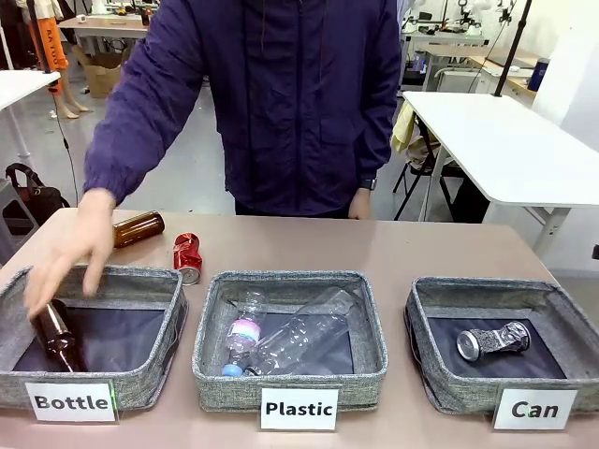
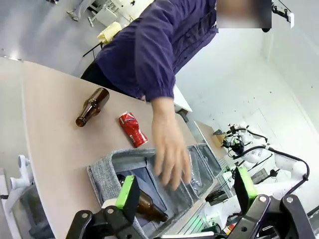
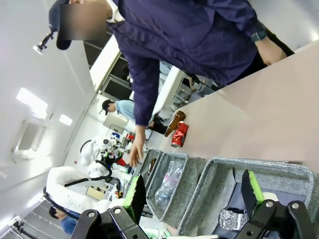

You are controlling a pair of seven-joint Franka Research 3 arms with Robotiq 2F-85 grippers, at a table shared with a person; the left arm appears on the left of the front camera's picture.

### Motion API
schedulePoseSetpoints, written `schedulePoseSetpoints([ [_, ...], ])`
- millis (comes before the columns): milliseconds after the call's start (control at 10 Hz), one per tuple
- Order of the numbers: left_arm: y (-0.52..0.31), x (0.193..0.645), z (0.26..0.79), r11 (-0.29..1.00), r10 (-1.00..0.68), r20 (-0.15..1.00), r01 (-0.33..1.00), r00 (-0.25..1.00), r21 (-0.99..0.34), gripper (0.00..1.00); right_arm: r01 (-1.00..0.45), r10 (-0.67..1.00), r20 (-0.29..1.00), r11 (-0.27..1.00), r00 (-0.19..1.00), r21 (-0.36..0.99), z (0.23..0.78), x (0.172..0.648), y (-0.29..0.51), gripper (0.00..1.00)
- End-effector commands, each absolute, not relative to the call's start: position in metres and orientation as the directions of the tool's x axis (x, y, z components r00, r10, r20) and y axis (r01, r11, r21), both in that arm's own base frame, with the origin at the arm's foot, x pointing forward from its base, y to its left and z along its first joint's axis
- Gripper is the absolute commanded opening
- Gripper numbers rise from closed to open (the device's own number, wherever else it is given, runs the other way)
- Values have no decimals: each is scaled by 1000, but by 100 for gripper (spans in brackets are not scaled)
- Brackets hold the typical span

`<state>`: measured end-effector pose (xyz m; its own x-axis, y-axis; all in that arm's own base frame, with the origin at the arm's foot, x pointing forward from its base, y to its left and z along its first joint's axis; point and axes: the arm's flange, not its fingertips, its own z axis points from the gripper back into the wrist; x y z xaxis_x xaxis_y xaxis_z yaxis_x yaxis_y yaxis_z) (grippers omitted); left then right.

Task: Sort the can waste into the basket.
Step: Pick up the can waste from the table and place it in the right Fabric basket.

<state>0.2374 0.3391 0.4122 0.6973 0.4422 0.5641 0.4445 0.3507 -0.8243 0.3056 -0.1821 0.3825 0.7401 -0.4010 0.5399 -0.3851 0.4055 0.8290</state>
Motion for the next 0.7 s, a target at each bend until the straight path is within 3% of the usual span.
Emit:
schedulePoseSetpoints([
  [0, 343, 238, 416, 342, 446, 583, 472, 679, -812, 100, -379, -416, 530, 394, 739, 837, 389, 306, -182, 100],
  [600, 320, 269, 424, 353, 398, 567, 449, 721, -820, 100, -379, -416, 530, 394, 739, 837, 389, 306, -182, 100],
])
